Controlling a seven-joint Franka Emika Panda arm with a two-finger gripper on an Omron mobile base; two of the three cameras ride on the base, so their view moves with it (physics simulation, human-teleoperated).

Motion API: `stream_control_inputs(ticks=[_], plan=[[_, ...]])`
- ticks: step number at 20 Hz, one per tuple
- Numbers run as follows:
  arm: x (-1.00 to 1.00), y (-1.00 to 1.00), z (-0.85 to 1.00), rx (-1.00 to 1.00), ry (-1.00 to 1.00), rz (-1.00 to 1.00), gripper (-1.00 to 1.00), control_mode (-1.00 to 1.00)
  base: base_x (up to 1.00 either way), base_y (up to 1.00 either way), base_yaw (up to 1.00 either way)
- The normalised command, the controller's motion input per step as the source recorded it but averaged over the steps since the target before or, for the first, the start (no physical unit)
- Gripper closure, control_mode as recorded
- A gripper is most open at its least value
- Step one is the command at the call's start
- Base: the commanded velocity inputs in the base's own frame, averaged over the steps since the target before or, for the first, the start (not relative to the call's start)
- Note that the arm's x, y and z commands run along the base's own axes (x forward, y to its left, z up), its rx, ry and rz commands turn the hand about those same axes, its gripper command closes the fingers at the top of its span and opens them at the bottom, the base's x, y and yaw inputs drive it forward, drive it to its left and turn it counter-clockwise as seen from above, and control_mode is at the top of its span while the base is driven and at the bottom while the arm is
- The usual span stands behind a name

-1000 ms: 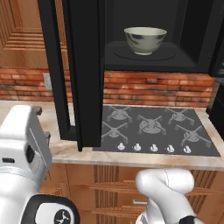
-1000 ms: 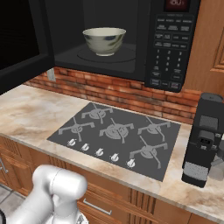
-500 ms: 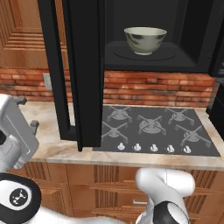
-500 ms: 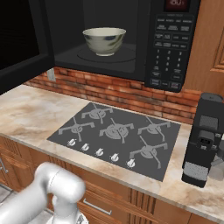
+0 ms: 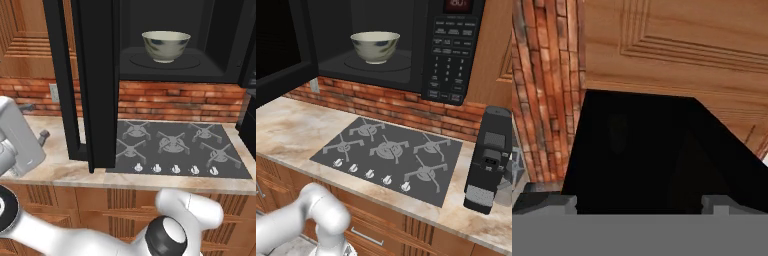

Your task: Place the bowl containing the squash and carrot in the microwave. Close the microwave door and press the start button to microwave the meal.

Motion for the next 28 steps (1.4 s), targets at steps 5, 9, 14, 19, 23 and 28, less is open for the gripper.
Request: stream_control_inputs(ticks=[5, 9, 14, 19, 23, 28], plan=[[-0.12, -0.80, 0.00, 0.09, -0.02, -0.38, -1.00, -1.00, 0.00, 0.00, 0.00], [-0.30, -1.00, 0.05, 0.18, -0.12, -0.35, -1.00, -1.00, 0.00, 0.00, 0.00], [-0.32, -1.00, 0.14, 0.23, -0.19, -0.28, -1.00, -1.00, 0.00, 0.00, 0.00], [-0.40, -1.00, 0.10, 0.24, -0.25, -0.15, -1.00, -1.00, 0.00, 0.00, 0.00], [-0.29, -1.00, 0.01, 0.24, -0.27, -0.01, -1.00, -1.00, 0.00, 0.00, 0.00], [-0.01, -1.00, 0.00, 0.23, -0.19, 0.08, -1.00, -1.00, 0.00, 0.00, 0.00]])
